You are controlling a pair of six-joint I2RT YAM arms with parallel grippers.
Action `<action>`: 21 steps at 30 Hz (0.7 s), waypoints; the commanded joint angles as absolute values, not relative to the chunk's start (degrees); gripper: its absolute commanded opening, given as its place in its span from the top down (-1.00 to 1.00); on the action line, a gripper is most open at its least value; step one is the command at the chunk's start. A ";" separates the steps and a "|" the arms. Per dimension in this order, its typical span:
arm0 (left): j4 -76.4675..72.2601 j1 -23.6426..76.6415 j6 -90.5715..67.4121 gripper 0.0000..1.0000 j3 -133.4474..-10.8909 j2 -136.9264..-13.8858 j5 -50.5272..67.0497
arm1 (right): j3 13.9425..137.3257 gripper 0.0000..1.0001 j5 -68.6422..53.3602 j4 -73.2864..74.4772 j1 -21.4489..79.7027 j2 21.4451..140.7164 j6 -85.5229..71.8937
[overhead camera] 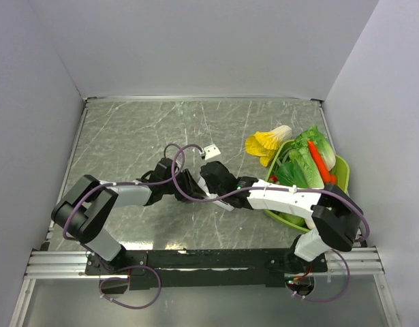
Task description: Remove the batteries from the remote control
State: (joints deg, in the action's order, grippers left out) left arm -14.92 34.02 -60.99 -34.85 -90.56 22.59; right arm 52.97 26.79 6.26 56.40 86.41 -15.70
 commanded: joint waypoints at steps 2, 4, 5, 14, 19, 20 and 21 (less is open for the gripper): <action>-13.10 34.01 -61.53 0.36 -34.71 -89.12 18.28 | 54.50 1.00 23.65 2.82 56.08 85.43 -18.19; -11.00 34.01 -61.17 0.50 -34.89 -88.42 16.45 | 53.44 1.00 21.81 1.24 56.08 84.73 -18.28; -10.55 34.01 -61.17 0.54 -34.54 -87.29 15.83 | 52.39 1.00 21.19 0.80 56.07 84.12 -18.46; -6.25 34.36 -60.91 0.77 -31.29 -80.96 10.83 | 50.63 1.00 20.04 0.97 56.08 82.79 -18.28; -2.03 34.72 -60.20 0.26 -30.76 -75.95 9.49 | 51.15 1.00 21.88 2.72 56.07 79.90 -16.71; -1.67 34.98 -61.08 0.10 -30.59 -75.59 9.41 | 51.41 1.00 22.23 3.77 55.99 79.28 -16.44; -1.50 35.59 -61.69 0.07 -30.24 -75.24 9.32 | 51.59 1.00 23.11 4.21 56.16 77.89 -16.17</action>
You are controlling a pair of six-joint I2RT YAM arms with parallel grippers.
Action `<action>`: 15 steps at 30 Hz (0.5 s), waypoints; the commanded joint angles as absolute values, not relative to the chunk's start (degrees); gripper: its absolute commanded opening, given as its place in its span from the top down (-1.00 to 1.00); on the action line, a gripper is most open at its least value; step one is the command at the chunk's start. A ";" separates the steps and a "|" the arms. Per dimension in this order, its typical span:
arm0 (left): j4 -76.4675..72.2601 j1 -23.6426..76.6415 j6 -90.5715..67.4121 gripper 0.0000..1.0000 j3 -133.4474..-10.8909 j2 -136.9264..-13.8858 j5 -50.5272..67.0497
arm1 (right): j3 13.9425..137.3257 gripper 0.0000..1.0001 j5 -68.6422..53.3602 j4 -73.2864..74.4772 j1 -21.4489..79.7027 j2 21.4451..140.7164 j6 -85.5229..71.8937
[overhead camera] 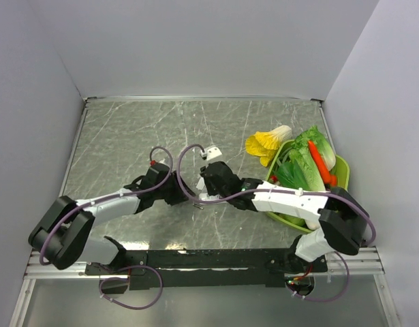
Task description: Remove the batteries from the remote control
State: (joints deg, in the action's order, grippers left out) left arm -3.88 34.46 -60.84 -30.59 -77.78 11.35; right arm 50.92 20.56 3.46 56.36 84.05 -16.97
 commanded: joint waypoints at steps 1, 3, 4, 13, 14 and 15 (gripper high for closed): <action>-1.06 35.86 -62.66 0.04 -30.15 -75.41 9.14 | 51.42 1.00 23.46 4.83 56.08 77.09 -15.82; 2.09 36.12 -67.39 0.09 -30.76 -77.07 8.09 | 50.89 1.00 24.60 5.36 56.08 74.37 -15.99; 4.02 36.12 -69.85 0.15 -31.63 -77.95 7.74 | 50.71 1.00 24.78 5.62 56.07 73.49 -16.08; 29.26 40.78 -85.87 0.35 -47.02 -80.33 -4.57 | 46.06 1.00 25.40 6.33 56.08 64.87 -16.53; 29.44 40.87 -86.13 0.38 -47.37 -80.25 -5.09 | 45.71 1.00 25.31 6.15 56.07 64.52 -16.52; 29.36 40.87 -86.22 0.39 -47.72 -80.33 -5.45 | 45.01 1.00 25.05 5.54 56.16 63.90 -16.61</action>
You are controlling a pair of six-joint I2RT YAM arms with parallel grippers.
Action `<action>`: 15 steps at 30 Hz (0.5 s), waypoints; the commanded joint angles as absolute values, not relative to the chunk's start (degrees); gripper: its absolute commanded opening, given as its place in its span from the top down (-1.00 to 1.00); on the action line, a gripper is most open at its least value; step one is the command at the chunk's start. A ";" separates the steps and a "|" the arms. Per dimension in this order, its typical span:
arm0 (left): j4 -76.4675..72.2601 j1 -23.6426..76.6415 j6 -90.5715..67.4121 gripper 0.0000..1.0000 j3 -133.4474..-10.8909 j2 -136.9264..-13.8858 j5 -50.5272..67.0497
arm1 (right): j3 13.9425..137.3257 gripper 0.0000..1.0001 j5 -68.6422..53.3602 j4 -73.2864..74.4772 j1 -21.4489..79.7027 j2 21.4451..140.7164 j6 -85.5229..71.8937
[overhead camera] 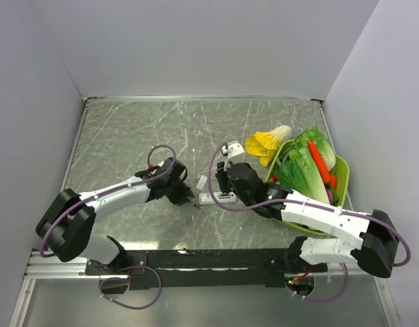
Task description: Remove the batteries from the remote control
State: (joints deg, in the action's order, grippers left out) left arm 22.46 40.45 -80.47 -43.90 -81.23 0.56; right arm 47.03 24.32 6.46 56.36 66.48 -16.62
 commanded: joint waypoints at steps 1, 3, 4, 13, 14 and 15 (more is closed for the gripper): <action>28.14 40.87 -85.87 0.41 -47.72 -80.42 -5.62 | 44.57 1.00 24.00 5.02 56.16 63.90 -16.52; 26.73 40.87 -84.39 0.42 -48.25 -81.20 -5.54 | 43.69 1.00 23.29 3.09 56.07 64.24 -16.61; 26.20 40.87 -83.42 0.43 -48.51 -81.65 -5.54 | 43.42 1.00 23.38 2.38 56.07 64.51 -16.61; 13.90 40.78 -68.22 0.53 -45.80 -79.90 -4.84 | 46.23 1.00 21.10 -1.23 55.72 72.85 -17.14; 11.71 40.35 -67.16 0.53 -44.66 -79.20 -3.62 | 46.67 1.00 20.75 -1.49 55.72 74.25 -17.40; 10.99 40.17 -65.58 0.55 -44.30 -79.10 -2.91 | 46.58 1.00 20.31 -1.67 55.81 74.70 -17.66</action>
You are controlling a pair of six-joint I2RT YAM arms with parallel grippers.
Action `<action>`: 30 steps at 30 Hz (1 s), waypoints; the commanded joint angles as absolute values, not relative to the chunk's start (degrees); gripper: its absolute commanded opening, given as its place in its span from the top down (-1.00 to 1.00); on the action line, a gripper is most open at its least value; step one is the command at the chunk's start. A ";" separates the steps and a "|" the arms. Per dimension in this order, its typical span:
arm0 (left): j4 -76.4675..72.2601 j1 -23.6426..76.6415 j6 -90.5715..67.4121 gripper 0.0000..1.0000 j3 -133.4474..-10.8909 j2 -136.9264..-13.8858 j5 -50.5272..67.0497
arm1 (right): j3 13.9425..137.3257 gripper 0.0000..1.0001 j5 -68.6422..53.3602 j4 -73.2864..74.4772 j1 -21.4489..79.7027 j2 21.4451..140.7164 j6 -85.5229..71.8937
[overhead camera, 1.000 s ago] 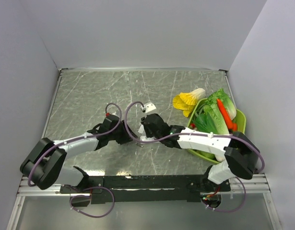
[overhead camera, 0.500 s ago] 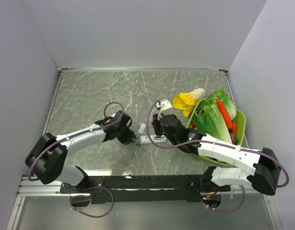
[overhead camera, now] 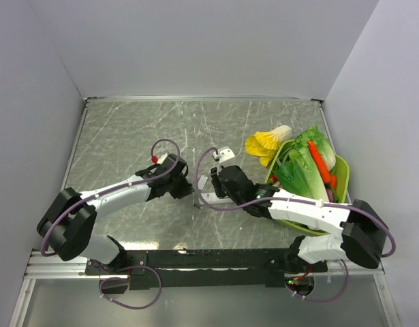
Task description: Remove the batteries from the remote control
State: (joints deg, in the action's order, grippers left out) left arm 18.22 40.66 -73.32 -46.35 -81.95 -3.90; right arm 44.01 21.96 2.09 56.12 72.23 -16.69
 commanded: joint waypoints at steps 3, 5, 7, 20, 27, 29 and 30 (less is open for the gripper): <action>9.58 39.90 -63.29 0.63 -44.03 -78.75 -1.85 | 46.14 1.00 19.95 -2.81 55.81 75.93 -17.93; 8.36 39.55 -62.14 0.68 -43.33 -78.75 -0.80 | 46.32 1.00 19.95 -2.99 55.72 76.64 -17.41; 5.63 39.38 -60.74 0.70 -42.81 -78.84 0.96 | 46.49 1.00 20.04 -2.64 55.81 77.17 -16.88; 0.62 39.37 -53.27 0.81 -47.62 -85.32 7.99 | 41.50 1.00 22.07 -2.37 55.72 60.58 -7.57; 0.97 39.38 -49.75 0.98 -54.23 -95.18 12.13 | 36.13 1.00 22.94 1.30 55.55 50.63 -9.14; 1.58 39.38 -49.48 0.98 -55.28 -97.20 11.69 | 34.81 1.00 23.11 2.11 55.37 48.61 -10.37; 1.67 39.38 -49.22 0.98 -55.46 -97.82 11.69 | 34.20 1.00 22.68 2.02 55.37 47.91 -10.63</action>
